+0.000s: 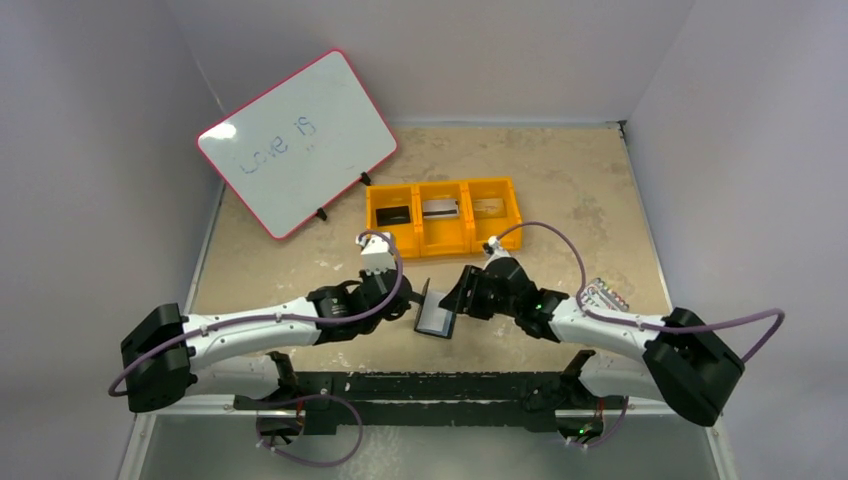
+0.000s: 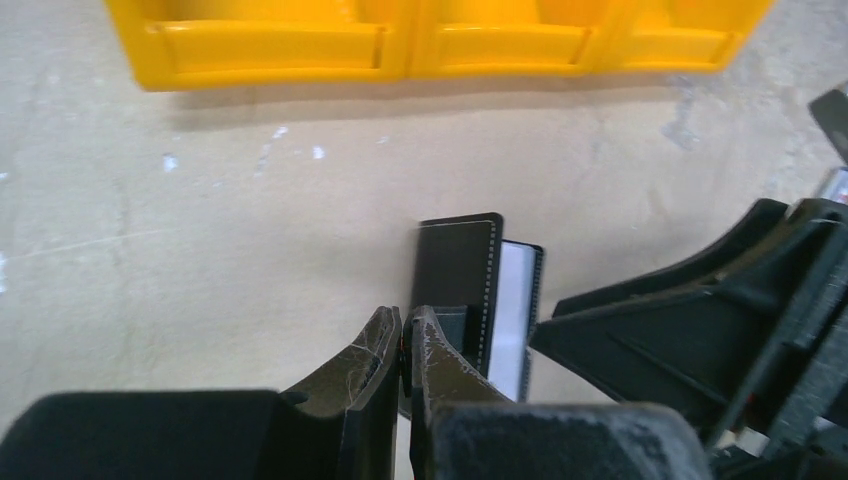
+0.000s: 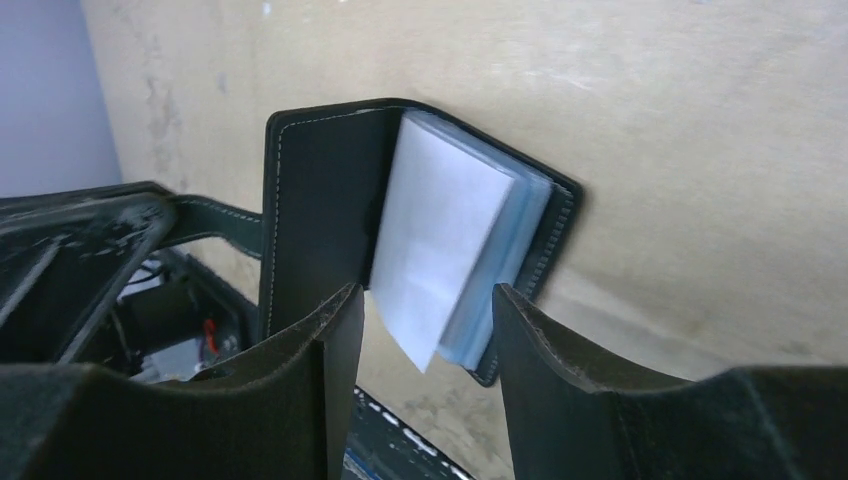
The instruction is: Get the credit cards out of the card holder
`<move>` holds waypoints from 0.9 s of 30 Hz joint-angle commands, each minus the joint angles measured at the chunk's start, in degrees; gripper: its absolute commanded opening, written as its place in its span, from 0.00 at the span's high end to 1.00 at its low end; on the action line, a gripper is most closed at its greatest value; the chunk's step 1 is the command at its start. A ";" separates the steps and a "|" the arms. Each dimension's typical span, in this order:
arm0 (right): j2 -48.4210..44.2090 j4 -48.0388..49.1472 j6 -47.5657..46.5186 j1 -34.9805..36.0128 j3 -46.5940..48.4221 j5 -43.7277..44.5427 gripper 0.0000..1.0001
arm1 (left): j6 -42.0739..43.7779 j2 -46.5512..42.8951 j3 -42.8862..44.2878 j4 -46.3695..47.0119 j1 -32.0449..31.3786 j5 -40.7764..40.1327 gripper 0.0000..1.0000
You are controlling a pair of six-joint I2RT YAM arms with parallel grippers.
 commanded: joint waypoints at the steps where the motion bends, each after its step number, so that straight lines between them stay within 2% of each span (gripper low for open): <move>1: 3.87 10.56 -0.02 -0.23 1.49 -5.25 0.48 | -3.87 -1.82 -1.42 -6.20 -0.13 -6.84 1.00; 9: 8.22 11.38 2.14 -0.24 2.42 -7.38 0.44 | -6.84 -1.56 -5.96 -7.64 -0.13 -7.35 1.00; 19: 8.55 9.94 1.15 -0.23 4.29 -8.02 0.45 | -7.75 -1.09 -9.08 -5.49 -0.13 -4.92 1.00; 27: 12.51 17.89 -1.98 -0.14 7.22 -16.59 0.47 | -8.17 -1.04 -11.38 -2.06 -0.11 -2.79 1.00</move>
